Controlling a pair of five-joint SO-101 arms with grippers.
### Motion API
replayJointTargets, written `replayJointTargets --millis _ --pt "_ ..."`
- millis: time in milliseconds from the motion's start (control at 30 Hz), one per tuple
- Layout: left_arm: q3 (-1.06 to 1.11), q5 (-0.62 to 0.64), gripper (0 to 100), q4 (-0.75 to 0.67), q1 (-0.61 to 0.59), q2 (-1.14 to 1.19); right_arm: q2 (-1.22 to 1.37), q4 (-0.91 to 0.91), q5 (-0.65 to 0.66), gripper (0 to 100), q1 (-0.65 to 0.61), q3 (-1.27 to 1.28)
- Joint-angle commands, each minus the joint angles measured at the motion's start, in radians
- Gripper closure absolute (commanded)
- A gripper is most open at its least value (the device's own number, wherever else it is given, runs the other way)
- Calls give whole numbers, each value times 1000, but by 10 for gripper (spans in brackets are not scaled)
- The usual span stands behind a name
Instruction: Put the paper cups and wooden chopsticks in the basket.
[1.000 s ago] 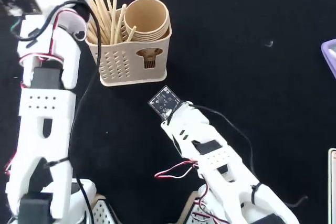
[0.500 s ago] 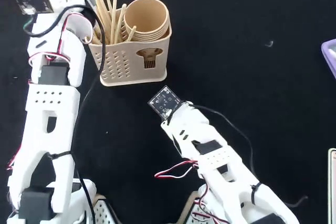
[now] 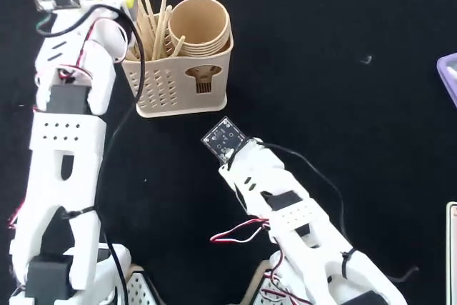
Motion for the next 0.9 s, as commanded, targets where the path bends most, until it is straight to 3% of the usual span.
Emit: replayJointTargets --millis 0,200,300,400,567,733,867 --pt "-193 -12 852 181 -4 -9 -31 -17 5 968 18 -4" --pt "-291 -12 852 546 -73 -114 -31 -17 5 968 18 -4" --pt "-266 -17 852 763 -159 -180 -38 -23 5 968 17 5" --pt "-166 -107 852 907 -272 -230 -38 -25 6 968 15 10" --pt "116 -193 977 964 -466 -341 -38 -25 6 968 14 13" --pt "384 -284 955 904 -693 -506 -39 -17 3 988 25 13" --pt "464 -433 955 790 -997 -686 -41 -14 -9 988 126 -16"
